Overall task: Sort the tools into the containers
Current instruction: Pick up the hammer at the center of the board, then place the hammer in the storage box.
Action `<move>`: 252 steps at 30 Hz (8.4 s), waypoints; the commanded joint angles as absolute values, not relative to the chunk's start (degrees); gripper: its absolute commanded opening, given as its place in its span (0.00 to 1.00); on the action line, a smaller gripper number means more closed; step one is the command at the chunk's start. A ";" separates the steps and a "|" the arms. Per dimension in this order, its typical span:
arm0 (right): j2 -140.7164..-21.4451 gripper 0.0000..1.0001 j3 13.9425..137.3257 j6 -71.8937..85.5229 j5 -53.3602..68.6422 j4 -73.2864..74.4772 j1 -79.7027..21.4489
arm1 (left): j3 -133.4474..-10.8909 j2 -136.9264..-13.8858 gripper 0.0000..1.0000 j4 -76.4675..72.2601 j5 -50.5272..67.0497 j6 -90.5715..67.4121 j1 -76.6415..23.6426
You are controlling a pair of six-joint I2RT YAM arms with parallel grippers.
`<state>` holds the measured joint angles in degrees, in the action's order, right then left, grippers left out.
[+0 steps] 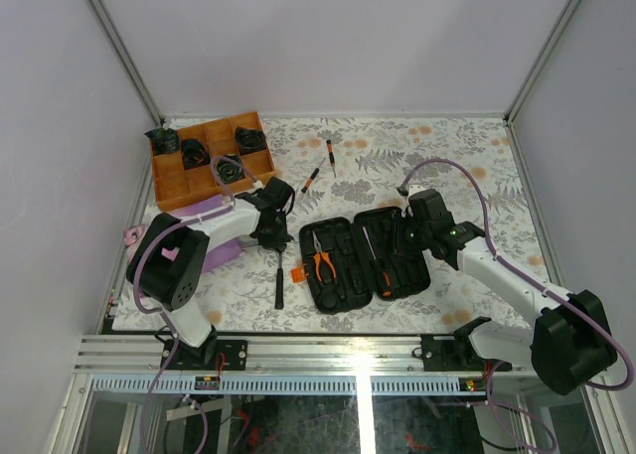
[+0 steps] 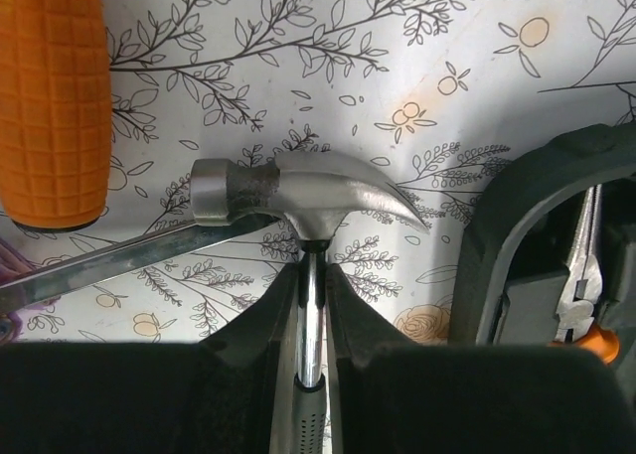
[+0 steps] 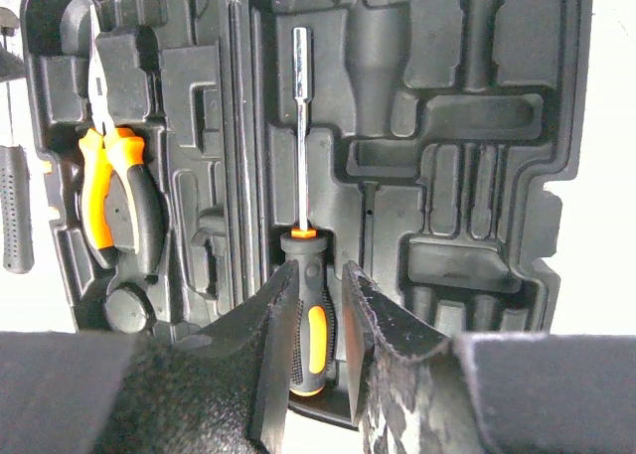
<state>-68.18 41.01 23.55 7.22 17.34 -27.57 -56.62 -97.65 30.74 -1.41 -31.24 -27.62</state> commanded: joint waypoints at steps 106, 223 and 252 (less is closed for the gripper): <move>-69.63 0.00 30.27 64.25 1.65 -24.13 -47.72 | -49.48 -65.14 0.54 18.62 -11.71 -51.43 -41.33; -79.18 0.21 41.22 40.47 -1.85 1.10 -47.00 | -73.88 -106.34 0.15 18.99 -9.51 -36.56 -39.73; -78.71 0.24 43.83 39.38 -1.33 3.62 -47.01 | -73.49 -111.62 0.11 20.40 -10.60 -36.29 -39.73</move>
<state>-80.58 41.25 40.07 -0.97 2.85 -47.33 -74.17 -110.00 20.10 -9.47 -37.12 -40.07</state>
